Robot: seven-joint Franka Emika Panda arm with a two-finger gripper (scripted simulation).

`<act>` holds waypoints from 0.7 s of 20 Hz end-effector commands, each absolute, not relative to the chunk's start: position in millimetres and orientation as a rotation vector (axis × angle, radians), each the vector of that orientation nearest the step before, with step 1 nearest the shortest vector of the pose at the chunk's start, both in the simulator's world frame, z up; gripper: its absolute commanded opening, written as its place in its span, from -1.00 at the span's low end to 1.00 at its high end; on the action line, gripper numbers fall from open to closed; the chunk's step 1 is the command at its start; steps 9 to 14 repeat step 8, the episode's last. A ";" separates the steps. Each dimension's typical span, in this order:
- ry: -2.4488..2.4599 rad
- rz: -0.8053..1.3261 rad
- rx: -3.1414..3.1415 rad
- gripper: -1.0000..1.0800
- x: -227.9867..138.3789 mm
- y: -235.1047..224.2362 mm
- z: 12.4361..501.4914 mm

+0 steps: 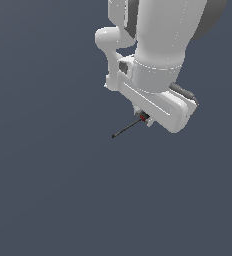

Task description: Pick up the object and move it to a goal position.

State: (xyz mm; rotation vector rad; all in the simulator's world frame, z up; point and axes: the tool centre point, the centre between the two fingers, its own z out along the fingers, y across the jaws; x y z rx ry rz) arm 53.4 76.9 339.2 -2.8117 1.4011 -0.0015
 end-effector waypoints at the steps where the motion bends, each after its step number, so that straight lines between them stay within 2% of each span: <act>1: 1.402 0.000 -2.812 -1.00 52.2 79.5 351.0; 14: 1.400 0.000 -2.812 -1.00 52.7 82.6 360.8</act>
